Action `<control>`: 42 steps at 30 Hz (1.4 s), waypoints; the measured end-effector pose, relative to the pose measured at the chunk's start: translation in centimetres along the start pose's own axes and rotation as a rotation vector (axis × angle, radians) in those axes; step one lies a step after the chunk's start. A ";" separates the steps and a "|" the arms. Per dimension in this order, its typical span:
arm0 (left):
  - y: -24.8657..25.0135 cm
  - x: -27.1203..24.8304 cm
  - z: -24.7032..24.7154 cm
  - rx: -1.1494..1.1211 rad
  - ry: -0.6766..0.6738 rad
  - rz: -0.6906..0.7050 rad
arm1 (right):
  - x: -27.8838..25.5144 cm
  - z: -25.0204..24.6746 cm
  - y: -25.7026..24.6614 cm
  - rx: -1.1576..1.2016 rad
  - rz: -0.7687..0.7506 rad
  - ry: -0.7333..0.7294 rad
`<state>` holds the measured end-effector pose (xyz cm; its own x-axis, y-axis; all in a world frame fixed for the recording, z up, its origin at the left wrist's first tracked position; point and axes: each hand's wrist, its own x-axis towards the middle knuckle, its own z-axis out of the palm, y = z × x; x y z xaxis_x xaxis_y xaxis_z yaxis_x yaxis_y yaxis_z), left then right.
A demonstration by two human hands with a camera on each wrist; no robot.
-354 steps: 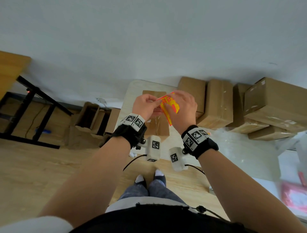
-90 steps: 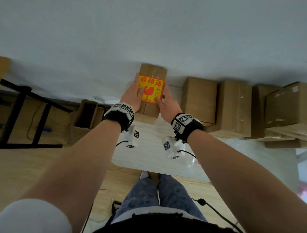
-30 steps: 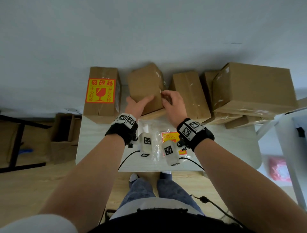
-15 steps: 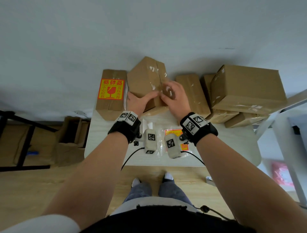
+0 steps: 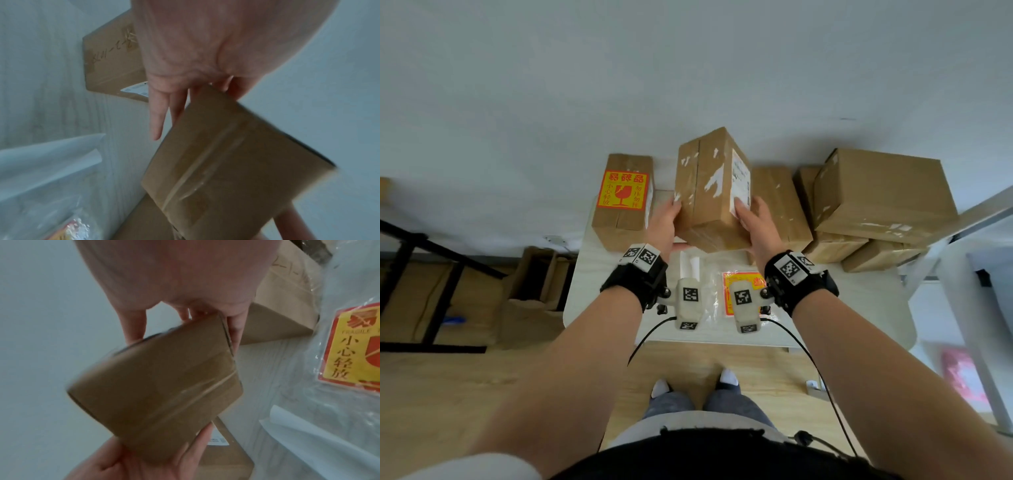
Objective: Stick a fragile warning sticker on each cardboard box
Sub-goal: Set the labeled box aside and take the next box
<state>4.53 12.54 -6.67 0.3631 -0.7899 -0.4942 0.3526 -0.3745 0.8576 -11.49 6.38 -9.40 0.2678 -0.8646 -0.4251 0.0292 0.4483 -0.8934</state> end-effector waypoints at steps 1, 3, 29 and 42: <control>-0.3 0.2 -0.3 0.088 0.004 0.069 | -0.1 -0.2 0.3 -0.041 -0.024 0.012; -0.4 0.0 -0.5 0.205 0.010 0.185 | -0.4 -0.4 0.7 -0.152 -0.060 0.027; -5.0 -1.7 -3.2 -0.003 0.091 -0.161 | -2.7 0.2 3.6 -0.069 0.105 -0.074; -8.3 -1.1 -7.8 0.316 0.162 -0.361 | -2.6 5.1 9.8 -0.544 0.044 -0.112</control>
<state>7.91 20.31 -14.29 0.4041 -0.5068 -0.7615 0.2114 -0.7582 0.6168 -6.99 14.19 -16.26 0.3588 -0.8049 -0.4726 -0.4779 0.2765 -0.8338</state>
